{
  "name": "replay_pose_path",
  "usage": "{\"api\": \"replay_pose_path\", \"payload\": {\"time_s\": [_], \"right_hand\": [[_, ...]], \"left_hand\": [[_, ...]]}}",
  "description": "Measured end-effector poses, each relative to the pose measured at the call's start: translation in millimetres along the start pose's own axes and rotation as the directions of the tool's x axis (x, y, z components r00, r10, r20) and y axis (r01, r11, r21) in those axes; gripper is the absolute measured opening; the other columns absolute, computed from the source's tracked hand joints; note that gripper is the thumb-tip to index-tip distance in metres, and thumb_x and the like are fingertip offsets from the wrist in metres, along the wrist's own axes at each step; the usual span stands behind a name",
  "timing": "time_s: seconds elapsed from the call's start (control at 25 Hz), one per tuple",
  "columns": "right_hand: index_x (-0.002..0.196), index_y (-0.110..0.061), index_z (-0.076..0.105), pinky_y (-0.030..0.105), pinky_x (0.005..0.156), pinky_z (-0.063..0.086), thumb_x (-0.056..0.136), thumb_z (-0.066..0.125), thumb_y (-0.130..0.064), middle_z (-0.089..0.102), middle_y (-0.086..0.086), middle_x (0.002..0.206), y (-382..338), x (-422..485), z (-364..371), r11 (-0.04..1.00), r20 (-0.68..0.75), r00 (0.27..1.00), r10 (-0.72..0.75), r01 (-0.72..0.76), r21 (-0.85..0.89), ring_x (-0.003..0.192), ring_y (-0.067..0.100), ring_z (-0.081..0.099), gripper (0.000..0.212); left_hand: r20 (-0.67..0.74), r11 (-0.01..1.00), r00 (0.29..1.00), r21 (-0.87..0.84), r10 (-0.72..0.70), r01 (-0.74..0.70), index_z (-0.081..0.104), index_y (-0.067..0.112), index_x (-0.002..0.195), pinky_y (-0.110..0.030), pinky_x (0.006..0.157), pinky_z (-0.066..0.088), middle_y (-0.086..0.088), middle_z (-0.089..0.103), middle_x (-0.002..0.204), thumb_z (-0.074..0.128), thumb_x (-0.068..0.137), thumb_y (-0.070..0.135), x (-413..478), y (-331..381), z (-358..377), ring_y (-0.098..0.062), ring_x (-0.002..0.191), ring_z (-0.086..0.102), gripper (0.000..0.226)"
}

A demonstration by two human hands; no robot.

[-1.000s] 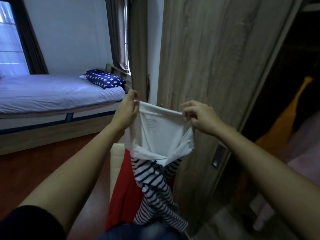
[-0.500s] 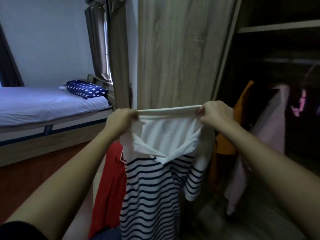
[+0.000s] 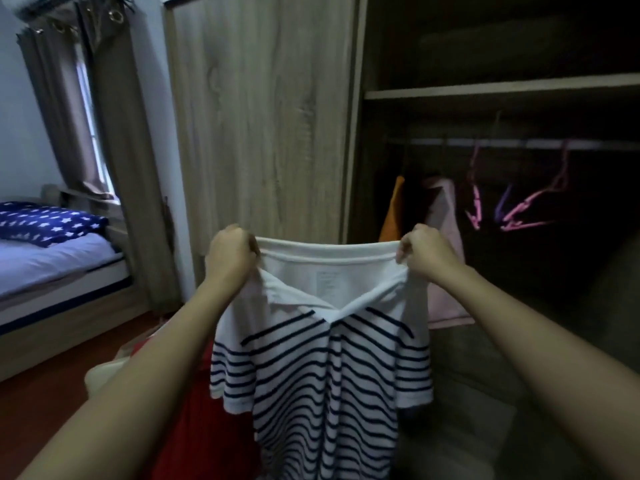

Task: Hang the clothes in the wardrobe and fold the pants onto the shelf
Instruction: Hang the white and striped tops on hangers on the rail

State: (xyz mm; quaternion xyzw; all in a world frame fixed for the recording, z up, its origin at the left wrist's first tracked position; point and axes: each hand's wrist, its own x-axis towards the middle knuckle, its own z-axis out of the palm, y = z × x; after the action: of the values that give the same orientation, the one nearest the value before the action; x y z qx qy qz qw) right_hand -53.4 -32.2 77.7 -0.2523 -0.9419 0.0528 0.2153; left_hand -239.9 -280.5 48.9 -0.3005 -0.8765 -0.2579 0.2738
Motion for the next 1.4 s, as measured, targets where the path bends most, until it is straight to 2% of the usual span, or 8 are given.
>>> {"api": "replay_pose_path", "payload": {"time_s": [0.16, 0.36, 0.56, 0.68, 0.84, 0.92, 1.16, 1.4], "right_hand": [[0.11, -0.01, 0.063, 0.031, 0.076, 0.046, 0.085, 0.062, -0.014, 0.058, 0.008, 0.109, 12, -12, -13, 0.991, -0.034, 0.995, 0.097, -0.099, -0.087, 0.095, 0.026, 0.057, 0.026], [0.108, -0.009, 0.063, 0.037, 0.088, 0.049, 0.083, 0.055, -0.005, 0.061, 0.012, 0.112, 29, -31, -33, 0.977, -0.167, 0.967, 0.193, -0.205, -0.053, 0.105, 0.032, 0.059, 0.026], [0.102, -0.017, 0.069, 0.033, 0.092, 0.048, 0.078, 0.052, 0.001, 0.063, 0.007, 0.117, 58, -57, -58, 0.958, -0.232, 0.932, 0.278, -0.285, 0.001, 0.112, 0.028, 0.057, 0.035], [0.11, -0.014, 0.067, 0.031, 0.095, 0.045, 0.079, 0.047, 0.006, 0.057, 0.002, 0.126, 71, -58, -77, 0.959, -0.269, 0.924, 0.27, -0.284, -0.014, 0.115, 0.025, 0.054, 0.042], [0.115, -0.008, 0.065, 0.03, 0.099, 0.041, 0.081, 0.048, 0.004, 0.054, 0.006, 0.128, 88, -40, -94, 0.966, -0.294, 0.934, 0.205, -0.24, -0.09, 0.119, 0.026, 0.052, 0.039], [0.112, -0.008, 0.066, 0.031, 0.095, 0.044, 0.081, 0.05, 0.002, 0.054, 0.007, 0.127, 92, -32, -95, 0.967, -0.269, 0.95, 0.158, -0.204, -0.154, 0.115, 0.027, 0.054, 0.036], [0.114, -0.011, 0.065, 0.029, 0.091, 0.045, 0.086, 0.052, -0.003, 0.052, 0.003, 0.128, 127, -20, -101, 0.96, -0.252, 0.963, 0.092, -0.153, -0.233, 0.114, 0.024, 0.052, 0.031], [0.119, -0.013, 0.061, 0.028, 0.089, 0.045, 0.087, 0.051, -0.005, 0.051, 0.001, 0.128, 182, -20, -124, 0.957, -0.269, 0.961, 0.064, -0.135, -0.256, 0.112, 0.021, 0.052, 0.034]], "left_hand": [[0.114, 0.995, 0.989, -0.042, 0.091, -0.087, 0.072, 0.022, 0.088, -0.038, 0.076, 0.052, -0.008, 0.068, 0.095, 0.054, 0.08, 0.008, 17, 15, 4, -0.033, 0.093, 0.062, 0.024], [0.109, 0.966, 0.964, -0.121, 0.243, -0.229, 0.06, 0.009, 0.108, -0.045, 0.077, 0.048, -0.013, 0.057, 0.109, 0.046, 0.084, 0.005, 26, 39, 26, -0.034, 0.099, 0.054, 0.028], [0.127, 0.912, 0.954, -0.35, 0.271, -0.212, 0.068, 0.023, 0.075, -0.035, 0.068, 0.051, -0.002, 0.068, 0.085, 0.053, 0.078, 0.013, 31, 86, 36, -0.027, 0.08, 0.062, 0.018], [0.162, 0.752, 0.923, -0.635, 0.35, -0.174, 0.065, 0.023, 0.06, -0.031, 0.07, 0.049, 0.002, 0.068, 0.077, 0.052, 0.066, 0.001, 32, 118, 42, -0.019, 0.078, 0.062, 0.026], [0.066, 0.547, 0.897, -0.811, 0.437, -0.207, 0.065, 0.02, 0.084, -0.017, 0.065, 0.044, -0.001, 0.067, 0.08, 0.056, 0.072, 0.028, 37, 170, 51, -0.007, 0.069, 0.06, 0.017], [0.032, 0.578, 0.929, -0.79, 0.369, -0.203, 0.062, 0.017, 0.102, -0.009, 0.057, 0.042, 0.0, 0.065, 0.082, 0.056, 0.086, 0.021, 47, 205, 62, -0.002, 0.062, 0.058, 0.017], [0.138, 0.662, 0.93, -0.737, 0.341, -0.134, 0.051, 0.01, 0.131, -0.024, 0.069, 0.052, -0.008, 0.064, 0.114, 0.05, 0.094, 0.023, 88, 313, 113, -0.012, 0.085, 0.061, 0.039], [0.216, 0.777, 0.947, -0.627, 0.24, -0.054, 0.04, -0.005, 0.133, -0.039, 0.1, 0.038, -0.026, 0.049, 0.132, 0.052, 0.093, 0.022, 144, 386, 177, -0.04, 0.123, 0.045, 0.05]]}}
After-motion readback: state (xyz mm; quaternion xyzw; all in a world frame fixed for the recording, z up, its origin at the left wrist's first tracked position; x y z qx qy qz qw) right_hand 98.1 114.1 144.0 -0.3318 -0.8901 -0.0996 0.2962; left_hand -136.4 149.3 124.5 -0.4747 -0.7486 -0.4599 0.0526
